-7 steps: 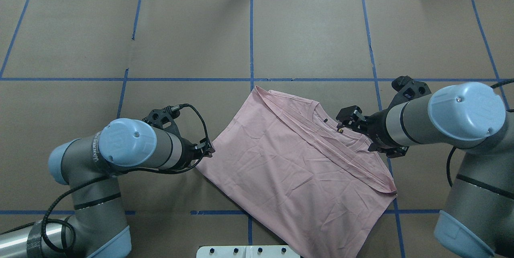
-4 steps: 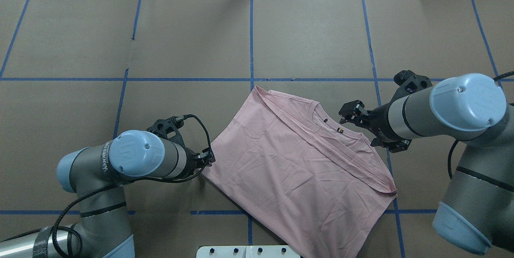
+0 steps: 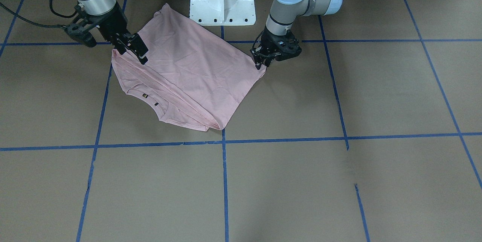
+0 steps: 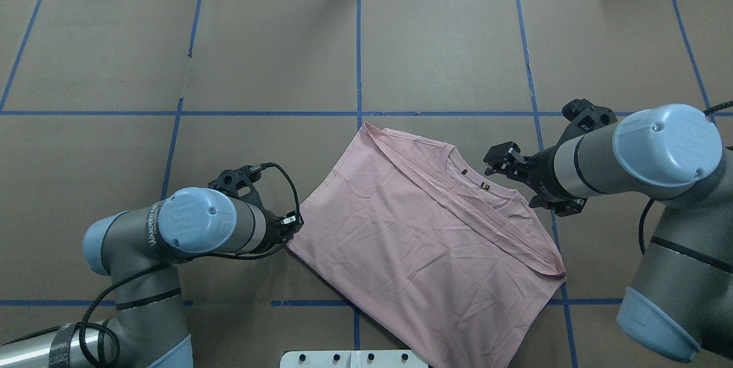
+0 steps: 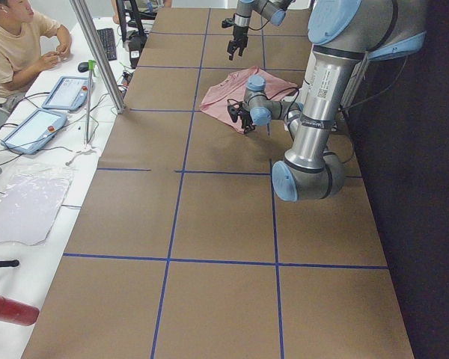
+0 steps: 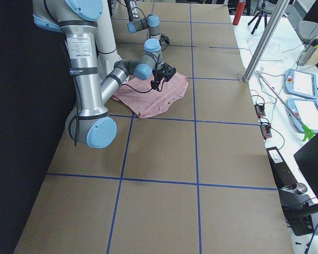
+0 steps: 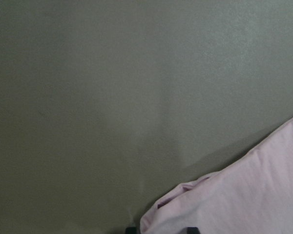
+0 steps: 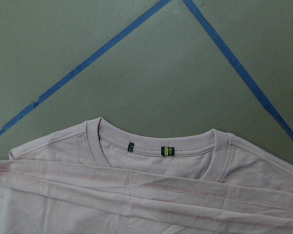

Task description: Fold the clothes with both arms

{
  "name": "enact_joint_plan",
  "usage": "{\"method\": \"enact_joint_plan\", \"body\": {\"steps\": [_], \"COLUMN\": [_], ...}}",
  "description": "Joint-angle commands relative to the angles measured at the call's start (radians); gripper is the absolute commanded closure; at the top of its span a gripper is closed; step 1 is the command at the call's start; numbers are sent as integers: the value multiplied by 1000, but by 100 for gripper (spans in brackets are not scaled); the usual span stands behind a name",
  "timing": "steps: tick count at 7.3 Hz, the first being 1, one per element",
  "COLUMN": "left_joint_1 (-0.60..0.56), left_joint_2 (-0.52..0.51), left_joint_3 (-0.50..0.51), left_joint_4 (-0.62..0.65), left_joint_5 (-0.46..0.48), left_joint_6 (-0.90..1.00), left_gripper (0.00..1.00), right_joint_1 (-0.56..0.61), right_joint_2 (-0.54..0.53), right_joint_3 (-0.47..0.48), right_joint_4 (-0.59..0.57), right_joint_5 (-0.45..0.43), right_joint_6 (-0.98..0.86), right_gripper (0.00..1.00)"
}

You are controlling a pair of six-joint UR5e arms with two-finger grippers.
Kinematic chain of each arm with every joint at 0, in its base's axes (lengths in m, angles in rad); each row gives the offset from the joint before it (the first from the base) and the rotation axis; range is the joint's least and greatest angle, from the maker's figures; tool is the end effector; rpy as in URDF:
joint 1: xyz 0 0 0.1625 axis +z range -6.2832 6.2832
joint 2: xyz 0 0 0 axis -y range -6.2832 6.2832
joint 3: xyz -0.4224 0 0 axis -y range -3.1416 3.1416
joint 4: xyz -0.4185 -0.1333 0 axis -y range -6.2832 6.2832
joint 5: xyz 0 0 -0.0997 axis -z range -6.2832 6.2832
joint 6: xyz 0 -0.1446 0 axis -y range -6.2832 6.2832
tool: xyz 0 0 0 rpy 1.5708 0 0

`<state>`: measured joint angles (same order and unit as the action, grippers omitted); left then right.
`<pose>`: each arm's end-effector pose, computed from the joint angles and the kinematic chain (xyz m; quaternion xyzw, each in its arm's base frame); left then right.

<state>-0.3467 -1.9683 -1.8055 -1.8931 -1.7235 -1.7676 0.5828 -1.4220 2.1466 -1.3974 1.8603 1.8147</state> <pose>0.5974 -0.3342 0.3059 -0.0333 0.4618 -0.2040 0.8626 -0.4056 -0.3776 0.3112 -0.0557 -0.4453 0.3007 0.8415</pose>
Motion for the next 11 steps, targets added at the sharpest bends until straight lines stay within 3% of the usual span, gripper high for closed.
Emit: {"method": "enact_joint_plan", "body": {"steps": [1,3,4,6,7,10,11], "left_joint_1": [-6,-64,-146,-300,-361,-468,-480], "left_joint_2": [0,-7,-50,-252,-339,-479,-483], "left_joint_3": [0,3,27,285,442,833,848], "left_joint_4": [2,0,-1,-44,-143,-405,-440], "left_joint_5": [8,35,41,39,39,38,33], "left_joint_6": [0,37,128,163,204,312,339], "left_gripper": [100,100,100,100,100,100,61], "right_joint_1": [-1,0,2,3,2,-11,-32], "right_joint_2": [2,2,0,2,2,56,148], "right_joint_3": [-7,-7,-7,-5,-7,-26,-100], "right_joint_4": [0,0,0,0,0,2,0], "right_joint_5": [-1,2,4,2,-1,-1,-7], "right_joint_6": [0,0,0,0,1,12,32], "right_gripper": [0,0,0,0,0,0,0]}}
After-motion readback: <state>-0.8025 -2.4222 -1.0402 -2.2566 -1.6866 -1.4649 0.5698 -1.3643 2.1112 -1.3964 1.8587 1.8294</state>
